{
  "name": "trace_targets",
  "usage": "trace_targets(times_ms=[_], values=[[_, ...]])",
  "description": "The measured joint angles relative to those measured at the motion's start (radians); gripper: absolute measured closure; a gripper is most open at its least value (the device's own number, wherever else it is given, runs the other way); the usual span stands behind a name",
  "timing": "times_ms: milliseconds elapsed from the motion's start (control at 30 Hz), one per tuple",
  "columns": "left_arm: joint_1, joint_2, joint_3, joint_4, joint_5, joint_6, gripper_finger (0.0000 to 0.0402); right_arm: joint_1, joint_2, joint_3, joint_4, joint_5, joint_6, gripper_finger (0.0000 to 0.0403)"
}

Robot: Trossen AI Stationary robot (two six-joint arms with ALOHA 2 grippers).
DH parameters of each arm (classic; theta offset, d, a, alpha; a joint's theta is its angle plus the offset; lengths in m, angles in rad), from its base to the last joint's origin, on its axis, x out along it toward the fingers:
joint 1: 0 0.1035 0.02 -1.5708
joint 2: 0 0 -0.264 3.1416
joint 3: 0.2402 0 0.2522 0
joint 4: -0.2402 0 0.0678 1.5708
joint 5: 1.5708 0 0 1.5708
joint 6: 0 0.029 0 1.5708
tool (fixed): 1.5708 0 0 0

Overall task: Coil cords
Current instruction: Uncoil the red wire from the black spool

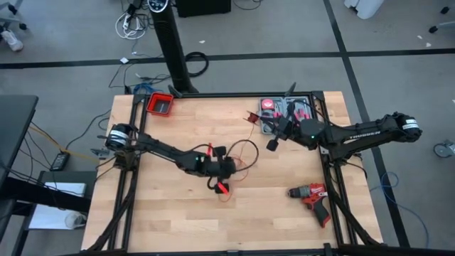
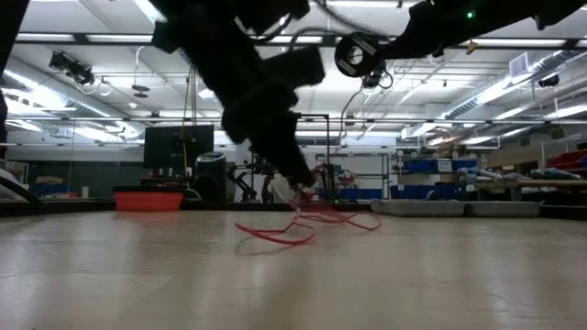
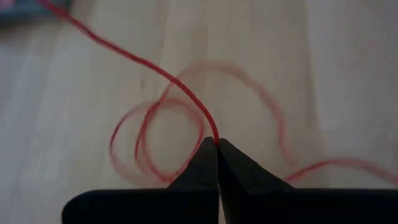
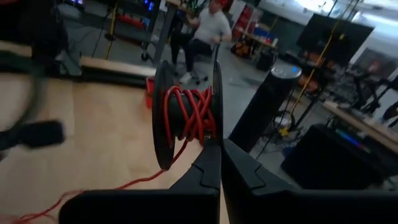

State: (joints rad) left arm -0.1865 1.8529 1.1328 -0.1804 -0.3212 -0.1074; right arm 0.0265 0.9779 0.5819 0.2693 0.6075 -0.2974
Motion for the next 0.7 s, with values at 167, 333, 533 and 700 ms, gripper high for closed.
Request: trace_targets(times_ms=[167,333,533,700], values=[[0.036,-0.091,-0.092,0.034,-0.011,-0.028,0.0401,0.009,0.0,0.0,-0.102,-0.033,0.082,0.0403],[0.072,-0.248,-0.185,0.025,-0.095,-0.028,0.0401,0.02,0.001,0.0,-0.172,-0.16,0.151,0.0403],[0.094,-0.401,-0.23,0.003,-0.183,-0.011,0.0401,0.015,0.024,-0.041,-0.19,-0.354,0.224,0.0403],[0.095,-0.453,-0.23,0.025,-0.266,0.004,0.0395,-0.019,0.053,-0.113,-0.131,-0.418,0.244,0.0403]])
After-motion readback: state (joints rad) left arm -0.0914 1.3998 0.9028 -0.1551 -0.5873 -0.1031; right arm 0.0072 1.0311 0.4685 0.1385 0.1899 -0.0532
